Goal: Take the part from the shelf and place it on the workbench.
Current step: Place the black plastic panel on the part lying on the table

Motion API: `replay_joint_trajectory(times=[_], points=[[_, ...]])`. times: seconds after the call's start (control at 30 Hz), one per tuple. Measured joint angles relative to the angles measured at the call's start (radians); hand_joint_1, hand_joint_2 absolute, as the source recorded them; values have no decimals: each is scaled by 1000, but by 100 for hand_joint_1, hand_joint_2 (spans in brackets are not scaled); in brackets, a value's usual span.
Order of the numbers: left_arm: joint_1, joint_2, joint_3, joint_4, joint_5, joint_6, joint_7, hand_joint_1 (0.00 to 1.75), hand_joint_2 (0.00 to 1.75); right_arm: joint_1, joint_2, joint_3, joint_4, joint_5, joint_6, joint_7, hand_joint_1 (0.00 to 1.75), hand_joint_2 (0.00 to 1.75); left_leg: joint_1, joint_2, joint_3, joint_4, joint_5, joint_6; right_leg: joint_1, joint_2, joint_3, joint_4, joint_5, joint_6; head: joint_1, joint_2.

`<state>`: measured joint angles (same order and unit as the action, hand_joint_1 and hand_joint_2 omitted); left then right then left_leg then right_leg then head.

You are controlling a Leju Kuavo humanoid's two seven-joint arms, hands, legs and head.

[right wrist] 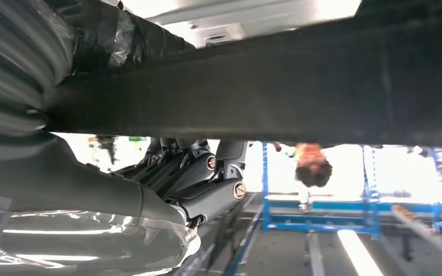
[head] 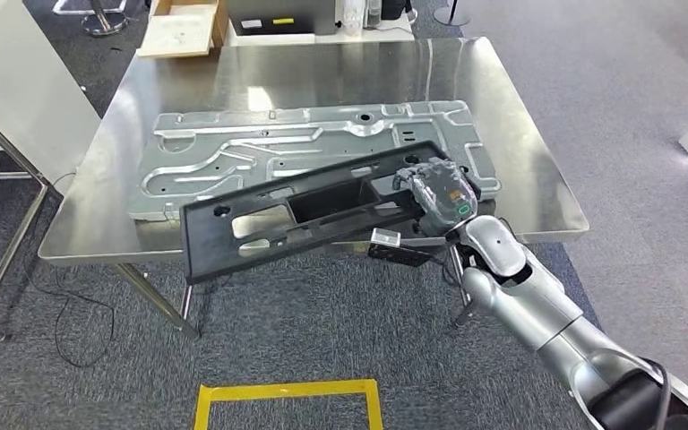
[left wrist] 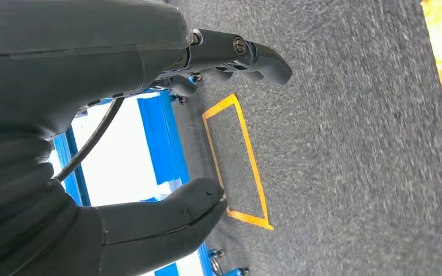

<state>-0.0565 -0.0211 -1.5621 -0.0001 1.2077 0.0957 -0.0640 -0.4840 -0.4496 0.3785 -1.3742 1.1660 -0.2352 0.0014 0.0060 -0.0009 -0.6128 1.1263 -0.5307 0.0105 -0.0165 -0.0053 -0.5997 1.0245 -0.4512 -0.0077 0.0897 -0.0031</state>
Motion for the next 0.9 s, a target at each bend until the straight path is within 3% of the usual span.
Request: replay_joint_trajectory(times=[0.07, 0.1, 0.13, 0.17, 0.23, 0.27, 0.3, 0.4, 0.47, 0.57, 0.6, 0.63, 0.67, 0.73, 0.77, 0.8, 0.9], points=[[0, -5, 0, 0, -2, 2, 0, 0, 175, 12, -10, -12, -8, -5, -2, -6, 175, 175, 3, 0, -72, 136, -53, -4, 1, 2, 3, 0, -4, -7, 0, 0], [0, -6, 0, 0, -2, 2, 0, 0, 175, 17, -13, -15, -11, -7, -1, -7, 175, 175, 4, 0, -99, 180, -59, -5, 2, 5, 5, 1, -6, -8, 0, 0], [0, -7, 0, 0, -2, 3, 0, 0, 175, 21, -15, -17, -13, -7, 0, -8, 175, 175, 5, 0, -109, 186, -45, -5, 2, 7, 8, 1, -8, -7, 0, 0], [0, -8, 0, 0, -2, 4, 0, 0, 175, 24, -16, -17, -15, -7, 3, -8, 175, 175, 6, 0, -100, 153, -12, -4, 2, 10, 13, 2, -12, -5, 0, 0], [0, -7, 0, 0, -2, 6, 0, 0, 175, 28, -17, -17, -19, -6, 7, -8, 175, 175, 5, -1, -44, 19, 64, 2, 2, 15, 24, 3, -20, 2, 0, 0], [0, -7, 0, 0, -2, 7, 1, 0, 175, 28, -18, -18, -22, -6, 8, -8, 175, 175, 4, -2, -19, -38, 85, 5, 3, 17, 25, 5, -24, 6, 0, 0], [-1, -7, 0, 0, -2, 7, 1, 0, 175, 29, -19, -19, -24, -6, 8, -8, 175, 175, 2, -3, -4, -72, 92, 8, 4, 18, 26, 6, -26, 12, 0, 0], [-2, -8, 0, 0, -3, 7, 1, 0, 175, 32, -27, -20, -32, -6, 9, -8, 175, 175, -1, -4, 5, -93, 88, 21, 3, 19, 27, 2, -30, 31, 0, 0], [-1, -9, 0, 0, -3, 8, 1, 0, 175, 34, -32, -23, -36, -6, 9, -7, 175, 175, 3, -3, 16, -105, 89, 34, 1, 15, 14, 35, -52, 42, 1, 0], [-2, -9, 0, 0, -2, 10, 1, 0, 175, 37, -35, -33, -38, -6, 11, -5, 175, 175, 3, -2, 24, -110, 85, 45, 0, 12, -81, 209, -125, 51, 1, 0], [-2, -9, 0, 0, -2, 10, 1, 0, 175, 38, -35, -35, -38, -6, 12, -5, 175, 175, 2, -2, 27, -110, 81, 46, 0, 12, -113, 258, -134, 52, 1, 0], [-2, -9, 0, 0, -2, 10, 1, 0, 175, 40, -35, -37, -38, -6, 13, -5, 175, 175, 1, -3, 31, -110, 77, 47, 0, 11, -129, 273, -124, 53, 1, 0], [-2, -9, 0, 0, -2, 10, 1, 0, 175, 41, -36, -39, -38, -6, 14, -5, 175, 175, 1, -3, 37, -109, 73, 46, 0, 11, -125, 250, -95, 52, 1, 0], [-1, -9, 0, 0, -2, 10, 1, 0, 175, 41, -39, -42, -38, -6, 14, -5, 175, 175, 0, -3, 53, -109, 61, 41, 1, 9, -70, 121, -14, 46, 1, 0], [-2, -9, 0, 0, -2, 10, 1, 0, 175, 40, -40, -43, -38, -6, 14, -5, 175, 175, -1, -3, 58, -107, 56, 37, 4, 7, -41, 60, 11, 40, 1, 0], [-3, -9, 0, 0, -2, 10, 1, 0, 175, 39, -41, -44, -38, -6, 14, -5, 175, 175, -3, -3, 61, -107, 52, 33, 7, 6, -22, 19, 22, 35, 1, 0], [-5, -9, 0, 0, -2, 10, 1, 0, 175, 38, -42, -46, -39, -6, 14, -5, 175, 175, -5, -3, 66, -111, 43, 19, 10, 7, -10, -2, 13, 19, 0, 0]])
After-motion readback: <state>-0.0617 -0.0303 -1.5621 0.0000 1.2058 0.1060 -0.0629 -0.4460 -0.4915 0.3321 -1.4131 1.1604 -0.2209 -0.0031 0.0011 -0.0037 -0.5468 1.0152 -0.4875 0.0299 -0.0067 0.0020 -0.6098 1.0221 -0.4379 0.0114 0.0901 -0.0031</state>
